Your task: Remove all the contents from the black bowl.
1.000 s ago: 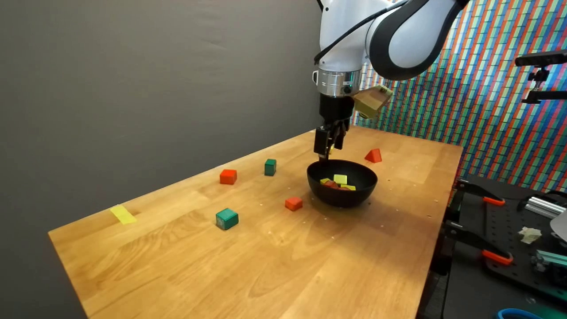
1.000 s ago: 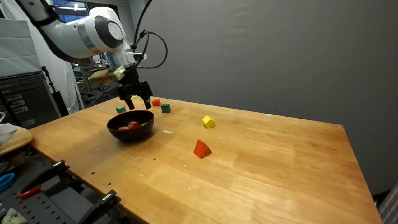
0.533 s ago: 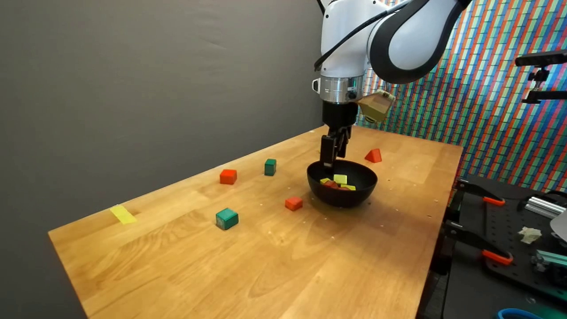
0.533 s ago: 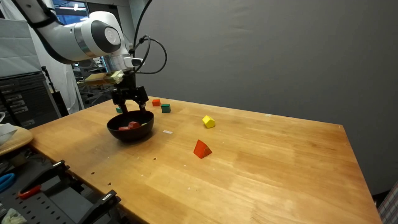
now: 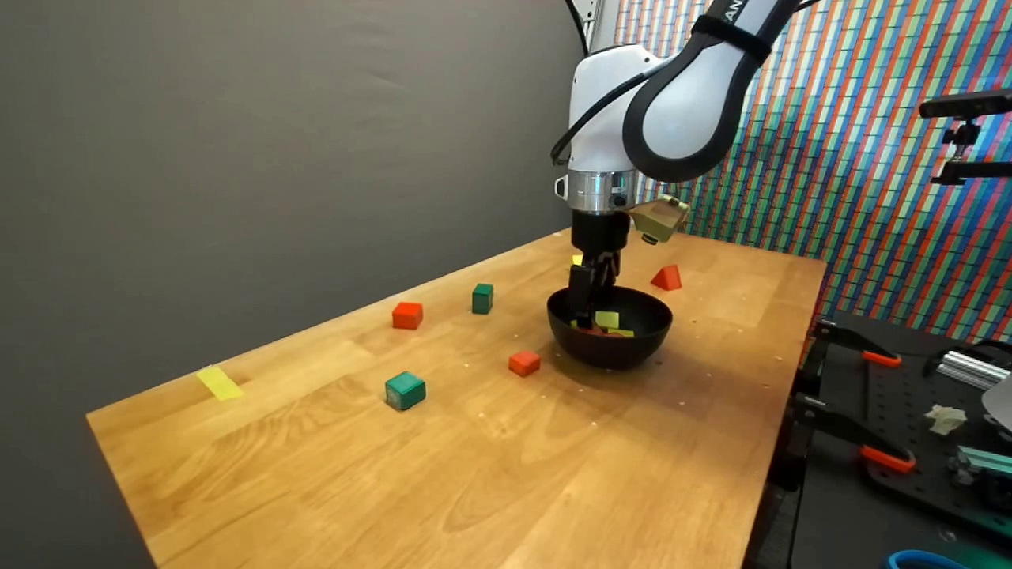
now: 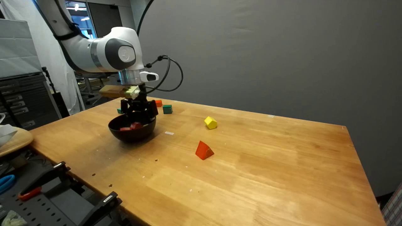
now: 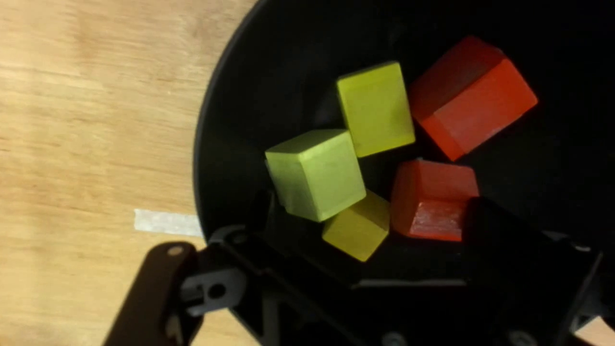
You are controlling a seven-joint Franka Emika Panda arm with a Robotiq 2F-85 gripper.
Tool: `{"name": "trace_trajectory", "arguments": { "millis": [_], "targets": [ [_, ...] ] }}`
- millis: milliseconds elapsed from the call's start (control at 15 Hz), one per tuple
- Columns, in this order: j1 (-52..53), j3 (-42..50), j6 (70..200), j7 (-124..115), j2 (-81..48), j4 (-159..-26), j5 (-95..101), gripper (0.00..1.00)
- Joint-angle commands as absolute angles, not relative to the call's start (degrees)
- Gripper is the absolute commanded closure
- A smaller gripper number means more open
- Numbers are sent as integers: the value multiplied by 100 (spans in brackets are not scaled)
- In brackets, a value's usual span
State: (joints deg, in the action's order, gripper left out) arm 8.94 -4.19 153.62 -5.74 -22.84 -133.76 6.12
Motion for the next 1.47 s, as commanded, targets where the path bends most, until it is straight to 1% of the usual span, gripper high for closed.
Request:
{"name": "trace_trajectory", "arguments": {
  "millis": [0, 467, 1200, 1267, 1333, 1400],
  "targets": [
    [672, -648, 15430, -70, -2585, -13003, 295, 0],
    [1035, -455, 15303, -399, -2362, -12978, 644, 0],
    [1162, -522, 14540, -485, -2449, -12796, 581, 0],
    [1178, -516, 14525, -529, -2453, -12809, 589, 9],
    [1169, -527, 14499, -519, -2469, -12811, 575, 26],
    [1145, -552, 14510, -466, -2505, -12802, 551, 34]
  ]
}}
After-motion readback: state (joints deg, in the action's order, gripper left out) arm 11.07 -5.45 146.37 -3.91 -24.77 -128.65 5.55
